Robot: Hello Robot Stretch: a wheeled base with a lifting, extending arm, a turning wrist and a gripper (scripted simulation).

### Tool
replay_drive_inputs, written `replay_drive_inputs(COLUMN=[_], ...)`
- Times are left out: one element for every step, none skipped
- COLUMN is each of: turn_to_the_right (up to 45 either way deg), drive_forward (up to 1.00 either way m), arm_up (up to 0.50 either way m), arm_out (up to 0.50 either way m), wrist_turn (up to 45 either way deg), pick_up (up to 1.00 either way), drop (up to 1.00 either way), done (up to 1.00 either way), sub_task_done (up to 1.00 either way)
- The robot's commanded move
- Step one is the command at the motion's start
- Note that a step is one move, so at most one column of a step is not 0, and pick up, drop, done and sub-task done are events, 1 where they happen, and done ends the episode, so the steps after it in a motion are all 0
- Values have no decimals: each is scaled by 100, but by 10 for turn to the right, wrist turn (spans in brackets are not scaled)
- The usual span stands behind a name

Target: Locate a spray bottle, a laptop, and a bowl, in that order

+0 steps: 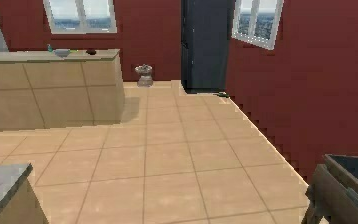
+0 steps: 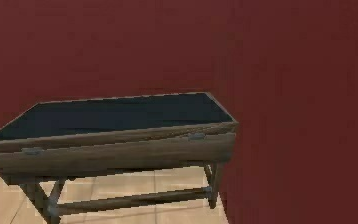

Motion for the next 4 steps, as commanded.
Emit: replay_drive_inputs(turn_to_the_right=[-60,0,-120,0], drive_forward=[0,95,0,100], arm_up=[0,0,0,0], arm_out=[0,0,0,0], wrist_turn=[0,0,0,0], pick_up=[0,0,0,0], drop=[0,0,0,0], done=[0,0,0,0], sub_task_done=[0,0,0,0])
